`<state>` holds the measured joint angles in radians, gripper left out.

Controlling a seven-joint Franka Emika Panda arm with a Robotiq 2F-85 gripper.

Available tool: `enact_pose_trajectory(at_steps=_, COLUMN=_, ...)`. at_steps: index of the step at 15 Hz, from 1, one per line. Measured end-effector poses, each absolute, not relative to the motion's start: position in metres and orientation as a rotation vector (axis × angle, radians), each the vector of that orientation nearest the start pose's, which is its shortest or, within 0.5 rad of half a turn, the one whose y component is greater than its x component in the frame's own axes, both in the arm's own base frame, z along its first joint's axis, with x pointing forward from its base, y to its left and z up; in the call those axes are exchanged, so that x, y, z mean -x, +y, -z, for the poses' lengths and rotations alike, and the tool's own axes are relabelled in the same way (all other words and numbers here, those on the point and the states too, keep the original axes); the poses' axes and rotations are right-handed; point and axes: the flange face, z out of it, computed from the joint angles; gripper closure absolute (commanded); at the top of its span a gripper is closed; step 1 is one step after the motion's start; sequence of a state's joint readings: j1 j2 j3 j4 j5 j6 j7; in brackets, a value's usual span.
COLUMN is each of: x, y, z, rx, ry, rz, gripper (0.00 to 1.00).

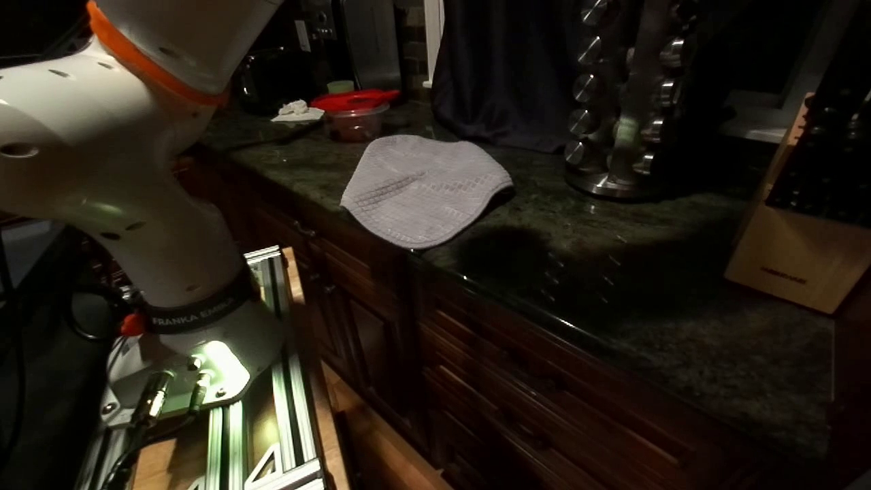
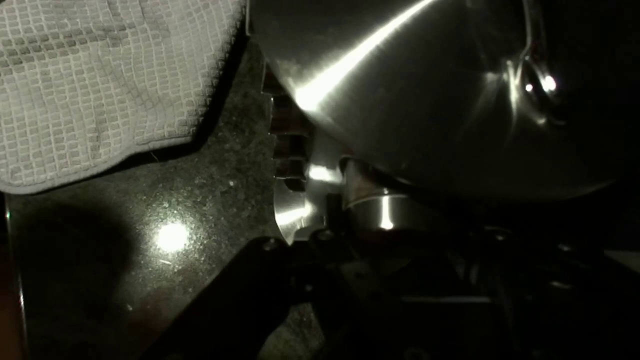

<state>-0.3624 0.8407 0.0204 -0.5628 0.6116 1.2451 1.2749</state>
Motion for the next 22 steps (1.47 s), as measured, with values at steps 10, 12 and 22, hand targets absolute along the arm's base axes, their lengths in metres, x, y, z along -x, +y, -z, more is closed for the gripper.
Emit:
enact_pose_trajectory(at_steps=10, x=-0.711, y=-0.204, z=-0.534, rx=1.772, ry=1.896, rz=-0.451, gripper=0.75)
enact_pose_trajectory(at_steps=12, x=-0.713, y=-0.21, z=-0.535, rx=1.705, ry=1.936, rz=-0.442, gripper=0.75)
enact_pose_trajectory(at_steps=22, x=-0.711, y=-0.214, z=-0.535, rx=1.683, ry=1.974, rz=-0.439, gripper=0.75)
